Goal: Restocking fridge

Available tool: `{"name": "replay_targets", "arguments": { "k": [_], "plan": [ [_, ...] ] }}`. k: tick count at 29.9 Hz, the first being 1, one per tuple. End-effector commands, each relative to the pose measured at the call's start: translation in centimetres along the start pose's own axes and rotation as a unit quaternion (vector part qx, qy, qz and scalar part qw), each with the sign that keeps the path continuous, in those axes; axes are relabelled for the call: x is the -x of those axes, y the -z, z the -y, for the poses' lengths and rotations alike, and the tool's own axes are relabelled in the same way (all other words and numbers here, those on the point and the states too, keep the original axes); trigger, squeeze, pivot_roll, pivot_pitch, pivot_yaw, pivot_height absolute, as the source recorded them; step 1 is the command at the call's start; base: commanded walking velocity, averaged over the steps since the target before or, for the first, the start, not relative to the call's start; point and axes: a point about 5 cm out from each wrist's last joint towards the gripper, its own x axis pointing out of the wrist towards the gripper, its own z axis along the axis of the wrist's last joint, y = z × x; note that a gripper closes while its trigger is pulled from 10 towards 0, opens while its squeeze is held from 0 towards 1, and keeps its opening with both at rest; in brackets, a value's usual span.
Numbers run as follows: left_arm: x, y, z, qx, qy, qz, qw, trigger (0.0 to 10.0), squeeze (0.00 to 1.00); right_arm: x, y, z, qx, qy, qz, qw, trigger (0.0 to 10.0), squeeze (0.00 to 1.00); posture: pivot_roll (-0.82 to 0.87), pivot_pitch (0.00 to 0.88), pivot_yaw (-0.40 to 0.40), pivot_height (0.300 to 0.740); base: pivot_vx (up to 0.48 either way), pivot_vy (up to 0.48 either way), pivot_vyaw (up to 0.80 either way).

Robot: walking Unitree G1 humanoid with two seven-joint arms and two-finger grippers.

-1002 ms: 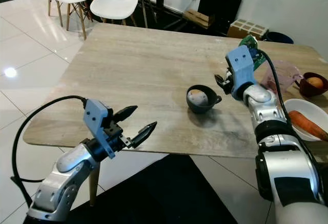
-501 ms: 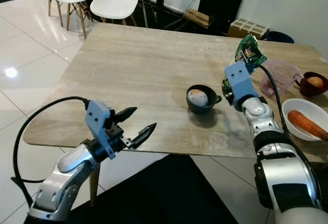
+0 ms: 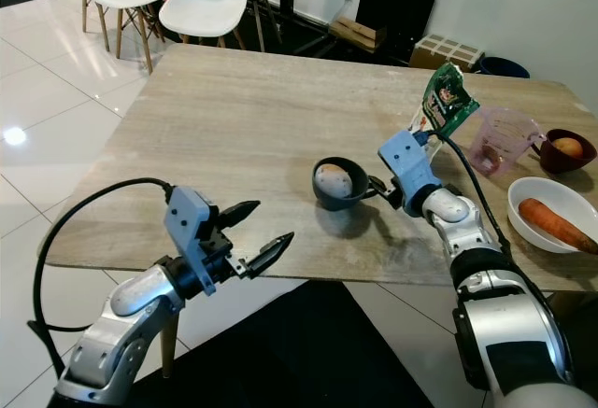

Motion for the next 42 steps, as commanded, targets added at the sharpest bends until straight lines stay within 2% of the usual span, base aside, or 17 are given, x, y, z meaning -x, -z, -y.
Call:
{"name": "replay_targets", "arguments": {
  "k": [1,10,17,20,22,23,24,26,29,33,40,42],
  "plan": [
    [0.2,0.1,0.3,0.003,0.012,-0.005,1.000,10.0,0.00,0.5,1.1,-0.3,-0.006,-0.026,-0.018,0.999,10.0,0.00,-0.03,0.102,-0.087,0.736,0.000,0.000,0.00],
    [0.3,0.0,0.3,0.002,0.012,-0.005,1.000,10.0,0.00,1.5,0.9,1.0,-0.005,-0.056,-0.012,0.998,10.0,0.00,-0.03,0.102,-0.085,0.736,0.000,0.000,0.00],
    [0.3,0.0,0.2,0.000,0.014,-0.005,1.000,10.0,0.00,2.5,-2.1,4.3,-0.071,-0.035,0.070,0.994,10.0,0.00,-0.04,0.098,-0.079,0.736,0.000,0.000,0.00],
    [0.2,0.0,0.3,0.000,0.016,-0.004,1.000,10.0,0.00,2.7,-2.5,4.7,-0.080,-0.042,0.079,0.993,10.0,0.00,-0.04,0.098,-0.079,0.736,0.000,0.000,0.00],
    [0.2,0.0,0.3,0.000,0.017,-0.004,1.000,10.0,0.00,2.8,-2.4,4.6,-0.082,-0.058,0.078,0.992,10.0,0.00,-0.04,0.095,-0.080,0.736,0.000,0.000,0.00],
    [0.2,0.1,0.4,0.001,0.020,-0.005,1.000,10.0,0.00,3.3,-0.9,3.4,-0.068,-0.130,0.048,0.988,10.0,0.00,-0.04,0.087,-0.081,0.736,0.000,0.000,0.00],
    [0.2,0.2,0.5,0.002,0.022,-0.005,1.000,10.0,0.00,3.6,-0.1,2.7,-0.058,-0.166,0.030,0.984,10.0,0.00,-0.04,0.087,-0.081,0.736,0.000,0.000,0.00],
    [0.3,0.2,0.5,0.002,0.023,-0.006,1.000,10.0,0.00,4.0,0.8,1.9,-0.047,-0.199,0.009,0.979,10.0,0.00,-0.04,0.085,-0.081,0.736,0.000,0.000,0.00],
    [0.3,0.4,0.5,0.002,0.021,-0.008,1.000,10.0,0.00,4.0,2.4,0.7,-0.017,-0.200,-0.030,0.979,10.0,0.00,-0.04,0.081,-0.079,0.736,0.000,0.000,0.00],
    [0.3,0.5,0.5,0.002,0.020,-0.010,1.000,10.0,0.00,3.9,3.2,0.1,-0.015,-0.186,-0.044,0.981,10.0,0.00,-0.04,0.080,-0.078,0.736,0.000,0.000,0.00],
    [0.2,0.4,0.6,0.001,0.024,-0.010,1.000,10.0,0.00,3.6,3.1,-0.8,-0.064,-0.179,-0.009,0.982,10.0,0.00,-0.04,0.072,-0.071,0.736,0.000,0.000,0.00],
    [0.3,0.4,0.6,0.002,0.026,-0.010,1.000,10.0,0.00,3.6,3.1,-1.1,-0.093,-0.173,0.008,0.981,10.0,0.00,-0.04,0.072,-0.069,0.736,0.000,0.000,0.00]
  ]
}}
